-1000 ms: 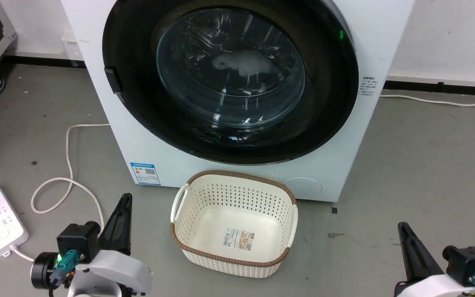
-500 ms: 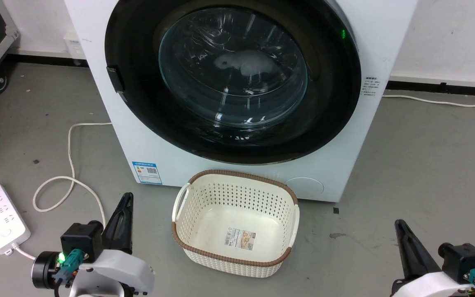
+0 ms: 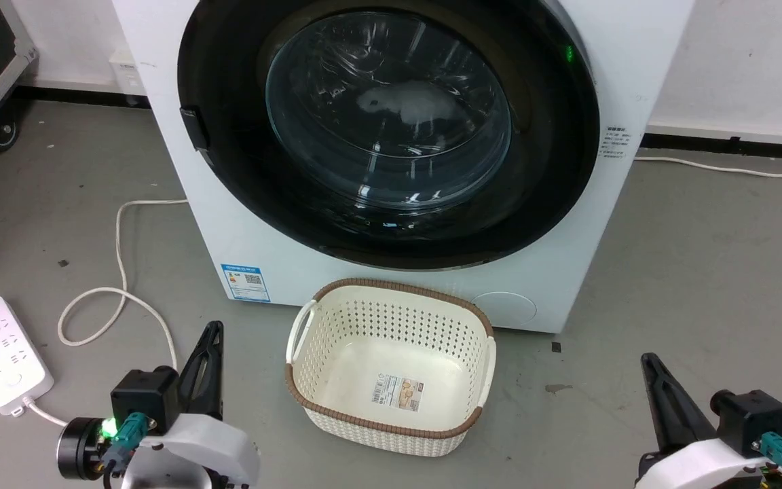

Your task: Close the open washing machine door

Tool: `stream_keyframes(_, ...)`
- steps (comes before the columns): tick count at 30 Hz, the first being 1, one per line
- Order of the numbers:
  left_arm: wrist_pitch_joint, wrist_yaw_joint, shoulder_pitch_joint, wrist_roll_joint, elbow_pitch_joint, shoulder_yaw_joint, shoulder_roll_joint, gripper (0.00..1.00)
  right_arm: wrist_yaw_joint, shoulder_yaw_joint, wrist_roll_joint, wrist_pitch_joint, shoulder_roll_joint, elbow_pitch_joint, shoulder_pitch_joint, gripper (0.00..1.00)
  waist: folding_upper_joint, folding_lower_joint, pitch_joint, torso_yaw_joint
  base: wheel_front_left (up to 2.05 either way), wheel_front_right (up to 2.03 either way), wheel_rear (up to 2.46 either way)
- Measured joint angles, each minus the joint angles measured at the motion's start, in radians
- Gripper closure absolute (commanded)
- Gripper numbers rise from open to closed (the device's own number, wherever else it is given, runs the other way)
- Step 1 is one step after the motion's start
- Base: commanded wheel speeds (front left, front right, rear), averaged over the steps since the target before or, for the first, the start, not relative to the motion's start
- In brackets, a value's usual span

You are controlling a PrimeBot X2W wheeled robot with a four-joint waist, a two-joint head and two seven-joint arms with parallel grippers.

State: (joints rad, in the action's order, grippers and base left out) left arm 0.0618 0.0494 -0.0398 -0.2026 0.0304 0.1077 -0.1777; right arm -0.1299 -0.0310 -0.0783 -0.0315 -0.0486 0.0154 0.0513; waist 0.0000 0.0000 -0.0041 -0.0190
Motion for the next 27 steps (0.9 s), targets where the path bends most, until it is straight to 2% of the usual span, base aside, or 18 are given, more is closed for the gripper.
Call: stream_keyframes(27, -0.035, -0.027, 0.018, 0.119, -0.015, -0.062, 0.074, 1.00, 0.000, 0.018, 0.044, 0.018, 0.000, -0.006, -0.020, 1.00, 0.0000, 0.0000, 0.003, 0.012, 0.00, 0.00, 0.00)
